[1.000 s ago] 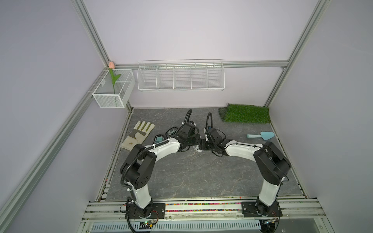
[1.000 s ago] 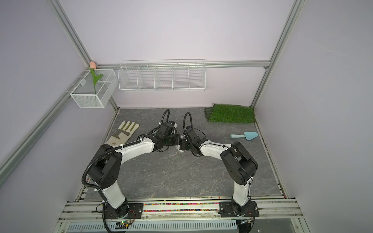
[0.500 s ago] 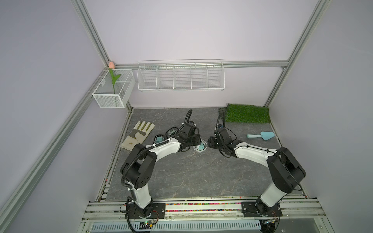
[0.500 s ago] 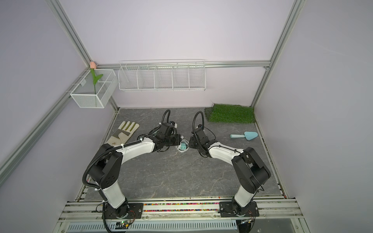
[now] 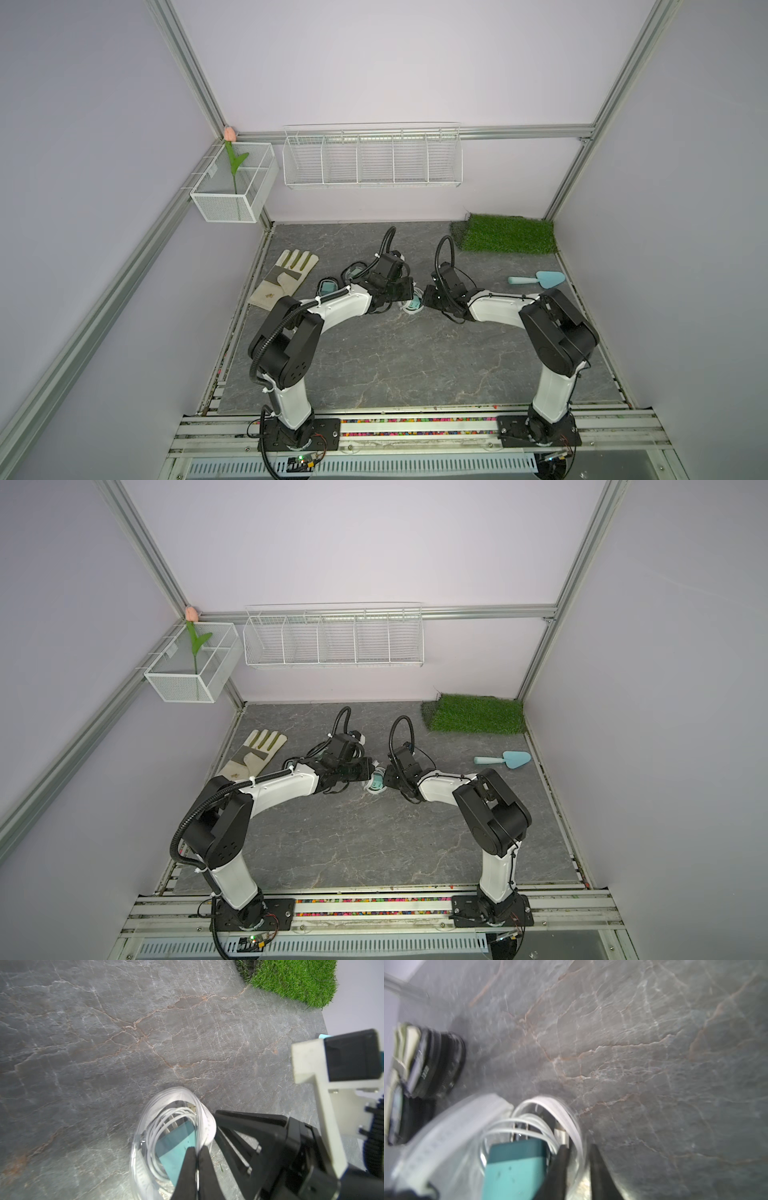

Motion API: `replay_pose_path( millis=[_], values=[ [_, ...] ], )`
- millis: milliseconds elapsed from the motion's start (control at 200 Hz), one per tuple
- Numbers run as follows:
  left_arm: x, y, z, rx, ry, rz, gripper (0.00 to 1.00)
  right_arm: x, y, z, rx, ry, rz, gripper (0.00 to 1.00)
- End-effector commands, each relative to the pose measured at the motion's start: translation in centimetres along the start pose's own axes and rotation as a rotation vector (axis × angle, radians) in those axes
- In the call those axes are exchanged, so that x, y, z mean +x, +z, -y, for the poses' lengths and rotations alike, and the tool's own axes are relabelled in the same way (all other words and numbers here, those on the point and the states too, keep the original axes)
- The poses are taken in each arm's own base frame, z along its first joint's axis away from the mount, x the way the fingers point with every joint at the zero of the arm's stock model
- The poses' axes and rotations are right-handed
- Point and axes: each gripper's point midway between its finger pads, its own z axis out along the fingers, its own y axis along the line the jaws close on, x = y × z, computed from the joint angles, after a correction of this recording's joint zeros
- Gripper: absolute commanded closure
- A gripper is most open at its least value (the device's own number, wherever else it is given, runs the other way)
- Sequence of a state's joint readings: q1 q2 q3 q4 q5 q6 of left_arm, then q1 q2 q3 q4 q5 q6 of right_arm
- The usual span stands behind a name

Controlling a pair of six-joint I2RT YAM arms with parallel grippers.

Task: Pack away charging kits
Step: Place the plug in the storage bag, then close the storage bag at the center of the board.

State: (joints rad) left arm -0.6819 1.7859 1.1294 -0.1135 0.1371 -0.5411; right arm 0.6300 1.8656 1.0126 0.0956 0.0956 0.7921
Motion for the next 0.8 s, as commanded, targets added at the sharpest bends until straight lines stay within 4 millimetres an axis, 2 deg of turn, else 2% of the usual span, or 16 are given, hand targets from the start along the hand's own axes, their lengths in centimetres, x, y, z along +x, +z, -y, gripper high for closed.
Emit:
replay_pose_path(
  millis=[0,60,270,500,520,575,600,765,795],
  values=[
    [0.8,0.4,0.2,0.011,-0.003,-0.027,1.0,-0.4,0.3,-0.6,-0.02,0.016,0.014,0.9],
    [0.8,0.4,0.5,0.016,0.0,-0.026,1.0,-0.6,0.3,-0.9,-0.027,0.015,0.016,0.94],
    [0.8,0.5,1.2,0.028,0.006,-0.033,1.0,-1.1,-0.3,-1.4,-0.047,0.01,0.03,0.94],
    [1.4,1.1,2.5,0.095,0.004,-0.068,1.0,-1.3,-0.8,-3.0,-0.124,-0.009,0.038,0.94],
    [1.4,1.2,2.5,0.097,0.004,-0.072,0.92,-1.3,-0.8,-3.0,-0.123,-0.011,0.038,0.93],
    [1.5,1.1,2.7,0.105,0.0,-0.074,0.6,-1.3,-0.9,-2.9,-0.116,-0.019,0.04,0.94],
    [1.4,1.1,2.8,0.111,-0.001,-0.07,0.5,-1.4,-0.9,-2.7,-0.108,-0.02,0.042,0.94],
    [0.2,-1.1,3.6,0.15,0.008,-0.018,0.22,-1.4,-0.8,-1.7,-0.082,-0.017,0.043,0.93],
    [-0.1,-1.6,3.5,0.147,0.008,-0.008,0.19,-1.5,-0.8,-1.7,-0.083,-0.014,0.046,0.9]
  ],
)
